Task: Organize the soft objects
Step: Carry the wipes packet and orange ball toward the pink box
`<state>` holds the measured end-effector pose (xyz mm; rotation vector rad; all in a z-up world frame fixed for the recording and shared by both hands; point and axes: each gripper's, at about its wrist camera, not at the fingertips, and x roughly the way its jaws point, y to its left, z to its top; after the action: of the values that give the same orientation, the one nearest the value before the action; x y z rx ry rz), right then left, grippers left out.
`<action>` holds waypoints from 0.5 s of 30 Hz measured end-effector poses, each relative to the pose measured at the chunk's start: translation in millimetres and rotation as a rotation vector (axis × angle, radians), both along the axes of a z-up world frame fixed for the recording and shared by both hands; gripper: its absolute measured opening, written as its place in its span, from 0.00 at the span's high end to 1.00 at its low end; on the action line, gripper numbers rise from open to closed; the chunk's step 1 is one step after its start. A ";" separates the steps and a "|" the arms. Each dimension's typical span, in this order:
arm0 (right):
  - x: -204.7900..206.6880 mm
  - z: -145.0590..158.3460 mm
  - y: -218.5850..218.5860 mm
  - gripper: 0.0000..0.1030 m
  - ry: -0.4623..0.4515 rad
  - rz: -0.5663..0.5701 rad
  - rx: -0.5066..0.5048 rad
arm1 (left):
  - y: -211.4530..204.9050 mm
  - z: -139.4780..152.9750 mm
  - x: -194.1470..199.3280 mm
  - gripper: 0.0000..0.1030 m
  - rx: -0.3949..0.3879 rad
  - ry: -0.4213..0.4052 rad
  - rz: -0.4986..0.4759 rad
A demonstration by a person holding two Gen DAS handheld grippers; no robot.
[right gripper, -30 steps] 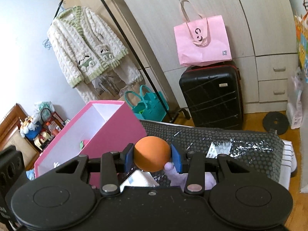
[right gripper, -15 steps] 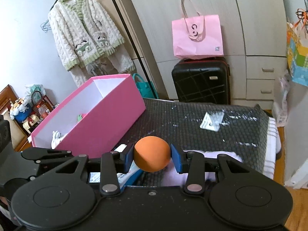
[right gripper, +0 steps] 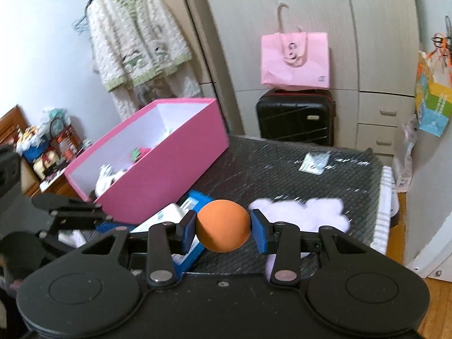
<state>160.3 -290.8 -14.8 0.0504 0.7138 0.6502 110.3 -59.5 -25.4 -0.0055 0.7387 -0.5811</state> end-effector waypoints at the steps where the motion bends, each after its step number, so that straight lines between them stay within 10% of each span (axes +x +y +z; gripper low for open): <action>1: -4.4 -1.0 3.4 0.54 0.005 0.010 -0.003 | 3.6 -0.6 -2.6 0.63 0.001 0.008 -0.001; 15: -45.0 11.2 53.3 0.54 0.034 0.176 -0.023 | 57.2 24.2 -26.9 0.63 -0.016 0.112 -0.086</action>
<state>115.3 -237.5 -3.5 -0.0230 0.7642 0.8112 83.5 -2.3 -1.1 -0.0212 0.8458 -0.6724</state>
